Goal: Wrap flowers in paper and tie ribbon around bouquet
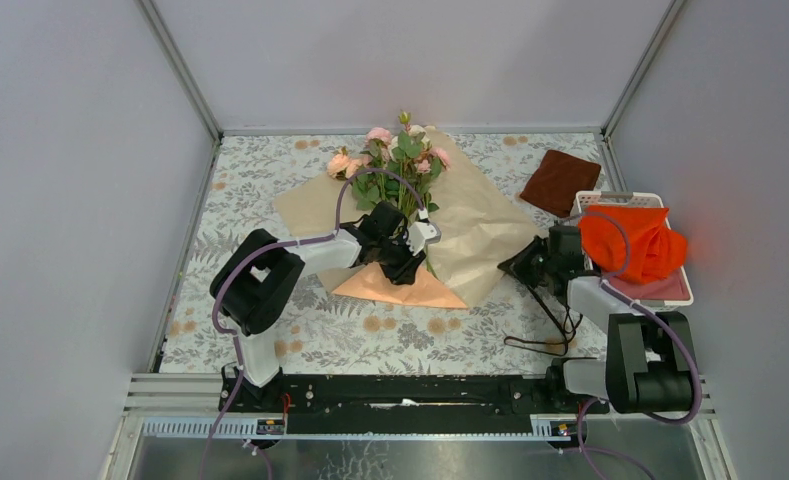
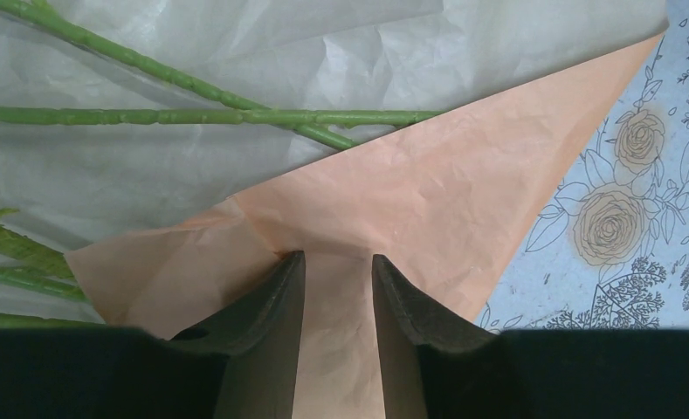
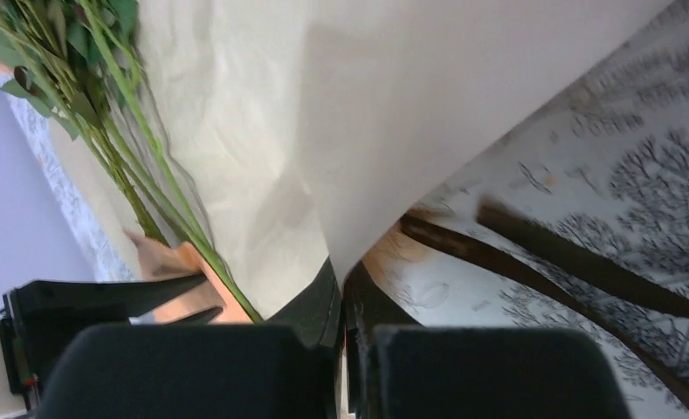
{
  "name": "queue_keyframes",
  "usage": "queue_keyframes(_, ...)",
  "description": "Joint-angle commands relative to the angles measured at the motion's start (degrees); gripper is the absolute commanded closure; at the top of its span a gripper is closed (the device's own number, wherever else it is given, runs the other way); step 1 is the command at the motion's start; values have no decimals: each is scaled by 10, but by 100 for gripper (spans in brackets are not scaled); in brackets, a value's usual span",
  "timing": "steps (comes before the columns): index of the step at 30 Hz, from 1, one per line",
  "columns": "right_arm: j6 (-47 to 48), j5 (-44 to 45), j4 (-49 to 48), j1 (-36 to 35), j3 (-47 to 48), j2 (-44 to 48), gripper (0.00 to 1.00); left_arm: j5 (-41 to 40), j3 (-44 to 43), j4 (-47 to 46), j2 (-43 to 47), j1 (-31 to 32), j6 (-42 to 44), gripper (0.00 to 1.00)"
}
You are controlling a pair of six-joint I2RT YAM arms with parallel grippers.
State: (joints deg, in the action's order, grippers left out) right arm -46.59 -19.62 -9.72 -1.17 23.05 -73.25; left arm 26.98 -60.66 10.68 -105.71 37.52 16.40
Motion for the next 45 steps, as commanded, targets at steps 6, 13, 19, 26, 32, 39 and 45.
queue_keyframes(6,177,211,170,-169,204,0,100,-6,-5,-2,-30,5,-18,59)
queue_keyframes(13,152,209,149,-244,257,3,100,2,0,-10,-47,-2,-36,59)
queue_keyframes(19,137,165,112,-294,301,-35,100,16,-1,-21,-67,-26,-62,59)
queue_keyframes(26,106,129,82,-299,320,-35,100,29,5,-31,-71,-37,-68,59)
queue_keyframes(32,102,144,93,-300,319,-46,100,34,6,-33,-77,-41,-72,59)
queue_keyframes(39,66,212,129,-299,196,-39,43,37,9,-37,-72,-43,-73,59)
queue_keyframes(45,56,144,69,-299,101,-20,27,41,12,-38,-69,-43,-71,59)
